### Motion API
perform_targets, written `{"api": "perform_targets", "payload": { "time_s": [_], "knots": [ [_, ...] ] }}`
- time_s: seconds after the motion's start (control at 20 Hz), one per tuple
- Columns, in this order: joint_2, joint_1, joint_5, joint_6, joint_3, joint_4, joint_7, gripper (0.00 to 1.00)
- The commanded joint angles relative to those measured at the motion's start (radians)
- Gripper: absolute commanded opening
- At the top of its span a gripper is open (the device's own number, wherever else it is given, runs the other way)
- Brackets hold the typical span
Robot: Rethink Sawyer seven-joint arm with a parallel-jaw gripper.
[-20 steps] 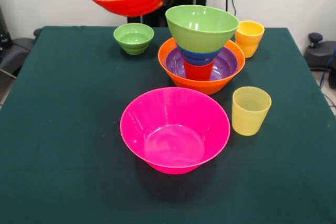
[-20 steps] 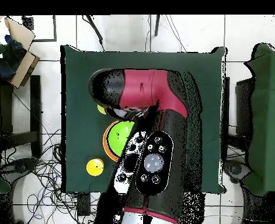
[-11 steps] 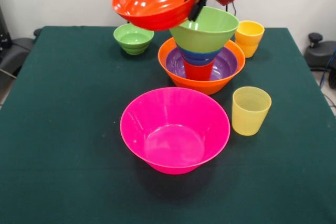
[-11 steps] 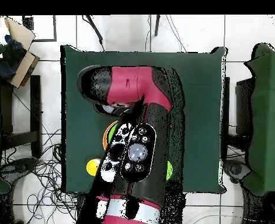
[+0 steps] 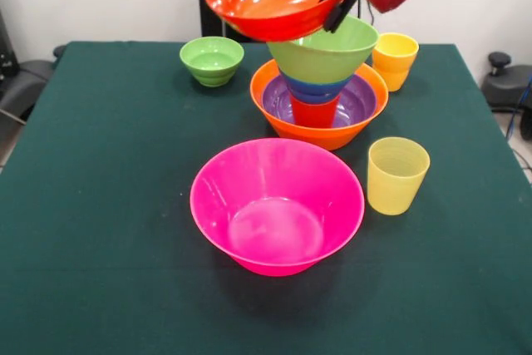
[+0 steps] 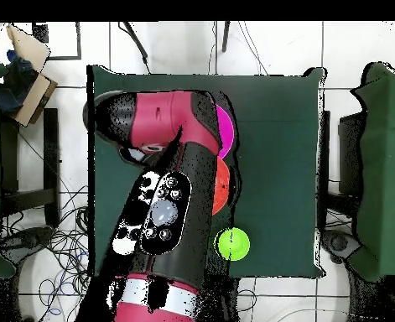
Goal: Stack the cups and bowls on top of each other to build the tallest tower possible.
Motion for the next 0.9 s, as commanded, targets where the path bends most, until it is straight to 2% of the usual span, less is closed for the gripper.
{"api": "perform_targets", "payload": {
  "time_s": [0.05,0.35,0.65,0.9],
  "knots": [
    [0.015,0.043,0.026,0.133,-0.003,-0.018,0.245,0.0],
    [0.018,0.083,0.087,0.106,-0.016,0.025,0.336,0.0],
    [0.068,0.142,0.125,0.13,-0.053,-0.012,0.44,0.0],
    [0.099,0.171,0.132,0.113,-0.081,-0.013,0.467,0.0]
  ]
}}
